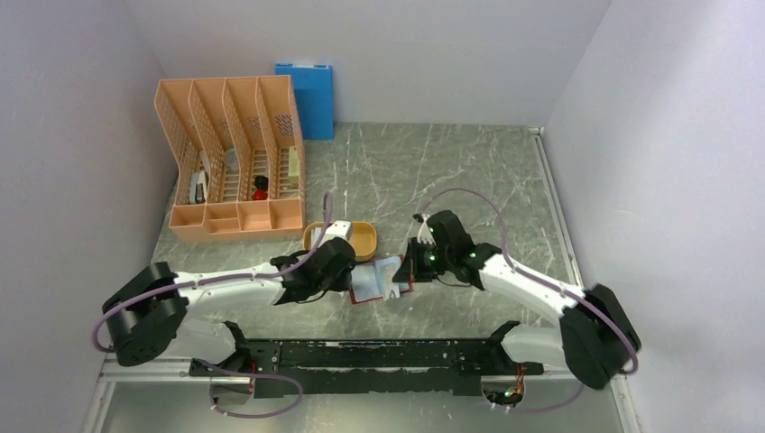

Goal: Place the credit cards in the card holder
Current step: Insert the credit card into the card holder.

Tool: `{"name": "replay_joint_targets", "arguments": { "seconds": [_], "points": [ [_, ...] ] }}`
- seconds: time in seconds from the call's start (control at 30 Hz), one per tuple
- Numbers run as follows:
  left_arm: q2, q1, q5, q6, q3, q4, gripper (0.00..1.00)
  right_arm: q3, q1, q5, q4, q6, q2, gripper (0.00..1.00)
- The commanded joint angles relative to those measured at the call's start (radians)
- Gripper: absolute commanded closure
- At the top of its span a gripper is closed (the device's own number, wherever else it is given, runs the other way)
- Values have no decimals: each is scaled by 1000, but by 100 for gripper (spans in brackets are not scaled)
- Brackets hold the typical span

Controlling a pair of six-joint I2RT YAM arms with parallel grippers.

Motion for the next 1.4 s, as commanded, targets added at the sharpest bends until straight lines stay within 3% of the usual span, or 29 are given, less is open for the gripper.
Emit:
{"name": "replay_joint_targets", "arguments": {
  "seconds": [0.0, 0.37, 0.63, 1.37],
  "points": [
    [-81, 4, -19, -25, -11, -21, 75, 94, -9, -35, 117, -50, 141, 100],
    [-44, 31, 1, -44, -43, -7, 76, -16, -22, 60, 482, -8, 223, 100],
    [-11, 50, 40, -43, -63, 21, 76, -100, -49, 96, 541, 25, 186, 100],
    [39, 52, 98, -37, -67, 77, 77, -148, -51, -76, 560, 62, 251, 100]
  ]
}}
